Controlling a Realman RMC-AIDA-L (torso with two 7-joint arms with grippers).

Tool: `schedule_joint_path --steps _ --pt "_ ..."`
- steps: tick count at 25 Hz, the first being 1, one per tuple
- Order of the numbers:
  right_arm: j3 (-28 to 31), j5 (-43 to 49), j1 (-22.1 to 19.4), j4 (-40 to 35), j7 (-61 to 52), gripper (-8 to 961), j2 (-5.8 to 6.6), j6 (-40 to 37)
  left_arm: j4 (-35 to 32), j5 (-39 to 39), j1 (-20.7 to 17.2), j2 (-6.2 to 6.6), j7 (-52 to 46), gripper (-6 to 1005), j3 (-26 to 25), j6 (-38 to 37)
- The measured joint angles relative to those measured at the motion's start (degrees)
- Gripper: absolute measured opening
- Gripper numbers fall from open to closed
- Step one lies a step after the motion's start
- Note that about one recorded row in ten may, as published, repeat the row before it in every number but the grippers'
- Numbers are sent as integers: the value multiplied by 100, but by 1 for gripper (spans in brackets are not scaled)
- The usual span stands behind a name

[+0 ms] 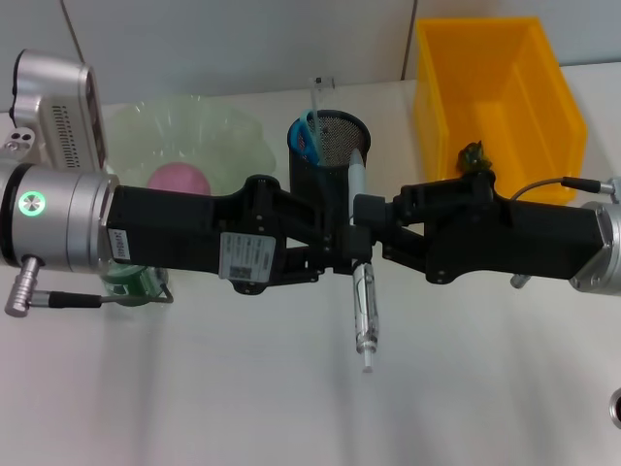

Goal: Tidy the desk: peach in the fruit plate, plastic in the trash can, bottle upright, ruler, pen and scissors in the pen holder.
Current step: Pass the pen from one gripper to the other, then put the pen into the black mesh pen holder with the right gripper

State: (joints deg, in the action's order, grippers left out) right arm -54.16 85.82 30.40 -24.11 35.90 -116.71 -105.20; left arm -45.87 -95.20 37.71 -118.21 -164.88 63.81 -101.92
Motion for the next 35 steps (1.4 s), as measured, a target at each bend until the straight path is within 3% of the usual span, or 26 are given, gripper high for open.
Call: schedule_joint_path --steps 9,20,25,35 --pt "-9 0 10 24 -4 139 0 -39 8 24 -27 1 0 151 -21 3" --pt "32 -24 7 24 -4 138 0 -57 53 117 -37 11 -4 327 -36 6" --pt "106 -47 -14 39 -42 138 0 -55 53 129 -36 13 -6 524 -43 -4" --pt "497 -135 -52 180 -399 138 8 -87 -6 137 -121 80 10 524 -62 -12"
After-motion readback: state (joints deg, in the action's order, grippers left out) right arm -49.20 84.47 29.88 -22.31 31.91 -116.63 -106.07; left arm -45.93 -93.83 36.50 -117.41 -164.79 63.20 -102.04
